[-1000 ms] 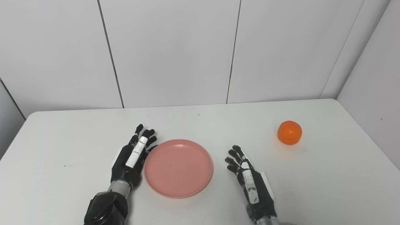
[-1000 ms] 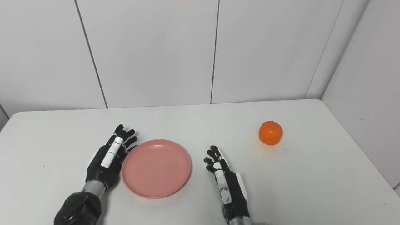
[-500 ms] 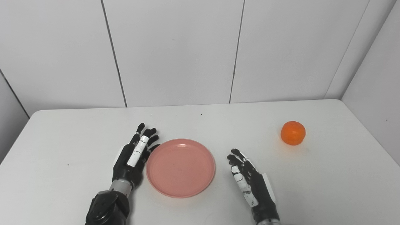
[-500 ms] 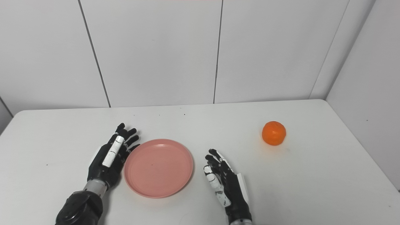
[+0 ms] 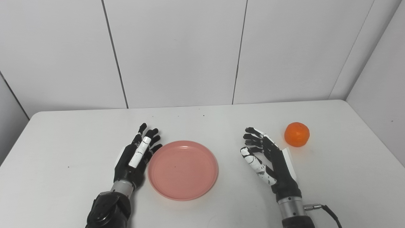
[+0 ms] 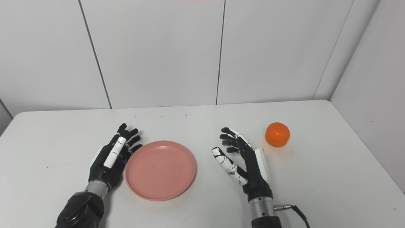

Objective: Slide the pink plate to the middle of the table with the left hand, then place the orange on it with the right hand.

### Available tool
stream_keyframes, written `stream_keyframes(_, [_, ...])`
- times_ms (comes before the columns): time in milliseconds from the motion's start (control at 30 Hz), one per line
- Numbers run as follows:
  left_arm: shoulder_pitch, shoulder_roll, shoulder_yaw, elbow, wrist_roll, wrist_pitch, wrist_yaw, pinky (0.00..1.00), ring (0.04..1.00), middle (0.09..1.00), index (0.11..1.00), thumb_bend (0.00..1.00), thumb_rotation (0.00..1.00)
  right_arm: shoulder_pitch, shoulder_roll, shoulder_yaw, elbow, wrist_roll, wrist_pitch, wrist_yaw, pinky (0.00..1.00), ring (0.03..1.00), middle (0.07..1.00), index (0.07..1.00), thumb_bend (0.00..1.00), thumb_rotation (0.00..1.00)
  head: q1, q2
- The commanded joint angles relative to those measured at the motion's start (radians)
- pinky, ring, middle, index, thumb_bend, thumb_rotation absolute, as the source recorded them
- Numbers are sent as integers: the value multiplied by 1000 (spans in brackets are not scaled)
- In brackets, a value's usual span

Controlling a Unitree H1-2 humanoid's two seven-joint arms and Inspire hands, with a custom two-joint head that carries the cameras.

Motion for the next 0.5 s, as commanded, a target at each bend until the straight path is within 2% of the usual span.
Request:
stream_keyframes(0, [6,-5,-7,29,3,12,4,835,900,898,1000,797,594,-39,-25,-14,-49,-12,15,4,667,701,674,724,768,809,2,-2])
stream_keyframes(167, [11,-11,-5,25,-2,16,7,857,904,898,1000,787,593,-75,-64,-27,-62,-30,36,20,672,680,647,704,812,844,5,-4])
stream_keyframes(333, [13,-21,3,20,-10,22,12,859,905,896,1000,782,584,-122,-103,-51,-86,7,120,66,667,672,627,688,848,839,5,-3])
stream_keyframes(400, [13,-21,1,22,-6,18,11,851,902,893,1000,780,586,-140,-140,-43,-88,-32,113,77,653,664,630,694,833,852,4,-3])
stream_keyframes(467, [13,-22,0,26,-4,12,9,848,899,888,1000,783,589,-158,-174,-38,-85,-68,101,81,608,653,655,703,793,821,1,-4])
